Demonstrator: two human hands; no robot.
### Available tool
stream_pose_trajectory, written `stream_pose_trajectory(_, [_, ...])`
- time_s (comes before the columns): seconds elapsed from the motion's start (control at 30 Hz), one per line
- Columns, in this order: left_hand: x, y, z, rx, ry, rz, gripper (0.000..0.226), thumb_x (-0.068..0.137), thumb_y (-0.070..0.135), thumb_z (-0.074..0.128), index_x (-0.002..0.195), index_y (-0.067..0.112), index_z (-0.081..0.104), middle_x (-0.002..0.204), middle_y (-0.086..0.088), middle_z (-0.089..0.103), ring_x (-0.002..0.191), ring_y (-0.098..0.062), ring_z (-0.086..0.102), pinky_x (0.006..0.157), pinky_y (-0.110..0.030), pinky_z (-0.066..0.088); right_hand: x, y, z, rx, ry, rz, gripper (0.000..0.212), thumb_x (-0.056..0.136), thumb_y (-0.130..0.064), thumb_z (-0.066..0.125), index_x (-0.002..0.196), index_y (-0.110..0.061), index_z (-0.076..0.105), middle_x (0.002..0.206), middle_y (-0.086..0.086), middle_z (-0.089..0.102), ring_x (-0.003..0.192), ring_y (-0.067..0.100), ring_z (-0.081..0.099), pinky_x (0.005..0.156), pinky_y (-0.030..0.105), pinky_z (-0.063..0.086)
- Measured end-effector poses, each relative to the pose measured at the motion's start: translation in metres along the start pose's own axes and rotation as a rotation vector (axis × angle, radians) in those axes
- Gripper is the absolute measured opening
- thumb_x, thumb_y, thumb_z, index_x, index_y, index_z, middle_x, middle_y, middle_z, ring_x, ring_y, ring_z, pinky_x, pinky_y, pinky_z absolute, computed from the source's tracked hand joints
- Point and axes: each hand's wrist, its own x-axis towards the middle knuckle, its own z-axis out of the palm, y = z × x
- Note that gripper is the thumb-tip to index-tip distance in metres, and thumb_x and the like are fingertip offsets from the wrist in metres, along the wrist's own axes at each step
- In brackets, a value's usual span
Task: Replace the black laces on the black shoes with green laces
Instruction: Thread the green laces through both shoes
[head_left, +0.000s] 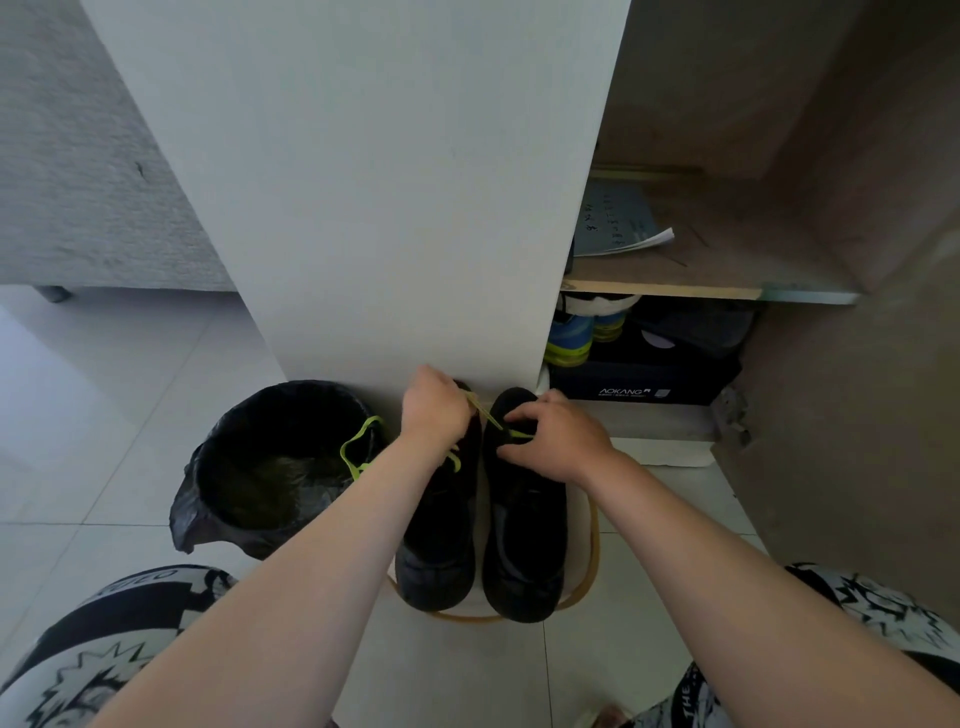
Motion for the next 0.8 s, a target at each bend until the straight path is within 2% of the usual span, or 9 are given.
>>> stream_pose_trajectory(0.1, [-0.011, 0.011, -0.001, -0.421, 0.013, -0.120, 0.018, 0.101, 0.011, 0.031, 0.099, 0.002, 0.046, 0.083, -0.012, 0.065, 0.071, -0.028, 0.068, 0.082, -0.049, 0.059, -0.001, -0.002, 0.004, 0.009, 0.004, -0.014, 0.056, 0.075, -0.057, 0.074, 0.128, -0.045, 0.059, 0.126, -0.005, 0.046, 0.117, 0.017, 0.055, 0.094, 0.033, 0.048])
stream_pose_trajectory(0.17, [-0.014, 0.019, -0.004, -0.660, 0.020, -0.185, 0.026, 0.105, 0.010, 0.028, 0.086, 0.008, 0.045, 0.074, -0.007, 0.051, 0.061, -0.019, 0.055, 0.077, -0.039, 0.057, -0.001, -0.002, 0.003, 0.003, 0.000, -0.010, 0.055, 0.075, -0.056, 0.073, 0.127, -0.045, 0.059, 0.125, -0.005, 0.046, 0.117, 0.018, 0.055, 0.096, 0.034, 0.048])
stream_pose_trajectory(0.2, [-0.013, 0.023, -0.008, -0.654, 0.039, -0.181, 0.029, 0.104, 0.011, 0.030, 0.079, 0.014, 0.043, 0.072, -0.005, 0.047, 0.058, -0.017, 0.049, 0.067, -0.035, 0.054, -0.001, -0.001, 0.002, 0.003, -0.007, -0.002, 0.054, 0.075, -0.055, 0.073, 0.127, -0.045, 0.059, 0.125, -0.004, 0.045, 0.117, 0.019, 0.055, 0.097, 0.036, 0.047])
stream_pose_trajectory(0.27, [-0.005, 0.028, -0.020, -0.503, 0.077, -0.067, 0.029, 0.097, 0.010, 0.032, 0.070, 0.020, 0.037, 0.066, -0.003, 0.038, 0.051, -0.016, 0.037, 0.048, -0.029, 0.035, 0.000, 0.000, 0.001, -0.004, -0.020, 0.009, 0.053, 0.077, -0.054, 0.072, 0.127, -0.044, 0.058, 0.126, -0.002, 0.043, 0.119, 0.022, 0.054, 0.102, 0.039, 0.044])
stream_pose_trajectory(0.33, [0.001, 0.034, -0.032, -0.137, 0.070, 0.165, 0.019, 0.086, 0.009, 0.034, 0.070, 0.019, 0.039, 0.066, -0.005, 0.036, 0.056, -0.018, 0.033, 0.050, -0.030, 0.026, 0.000, -0.001, 0.002, -0.010, -0.031, 0.010, 0.053, 0.078, -0.053, 0.071, 0.128, -0.043, 0.057, 0.125, -0.001, 0.041, 0.119, 0.024, 0.054, 0.105, 0.041, 0.041])
stream_pose_trajectory(0.47, [-0.012, 0.045, -0.042, 0.833, -0.199, 0.371, 0.015, 0.093, 0.011, 0.043, 0.098, 0.011, 0.057, 0.094, -0.008, 0.058, 0.088, -0.029, 0.056, 0.070, -0.031, 0.038, 0.003, 0.001, 0.006, 0.049, -0.037, 0.022, 0.052, 0.077, -0.050, 0.073, 0.127, -0.041, 0.058, 0.122, -0.001, 0.039, 0.119, 0.026, 0.052, 0.105, 0.040, 0.043])
stream_pose_trajectory(0.57, [-0.026, 0.043, -0.039, 1.186, -0.363, 0.306, 0.025, 0.092, 0.034, 0.051, 0.081, 0.013, 0.059, 0.089, -0.004, 0.068, 0.093, -0.025, 0.064, 0.075, -0.031, 0.047, 0.005, 0.003, 0.008, 0.108, -0.032, 0.024, 0.053, 0.076, -0.047, 0.076, 0.126, -0.038, 0.060, 0.123, 0.000, 0.038, 0.118, 0.025, 0.052, 0.101, 0.035, 0.048])
stream_pose_trajectory(0.7, [-0.022, 0.051, -0.050, 1.106, -0.271, 0.305, 0.034, 0.080, 0.052, 0.062, 0.077, 0.019, 0.071, 0.079, 0.003, 0.067, 0.081, -0.021, 0.063, 0.069, -0.029, 0.046, 0.006, 0.003, 0.006, 0.136, -0.031, 0.012, 0.056, 0.079, -0.042, 0.078, 0.131, -0.033, 0.059, 0.129, 0.003, 0.037, 0.119, 0.024, 0.053, 0.099, 0.027, 0.045])
stream_pose_trajectory(0.8, [-0.022, 0.059, -0.057, 0.676, -0.069, 0.244, 0.027, 0.084, 0.034, 0.058, 0.074, 0.011, 0.067, 0.075, -0.003, 0.064, 0.076, -0.025, 0.060, 0.064, -0.027, 0.042, 0.004, 0.005, 0.005, 0.151, -0.039, 0.026, 0.057, 0.079, -0.042, 0.078, 0.132, -0.033, 0.059, 0.131, 0.004, 0.038, 0.120, 0.024, 0.053, 0.099, 0.025, 0.043])
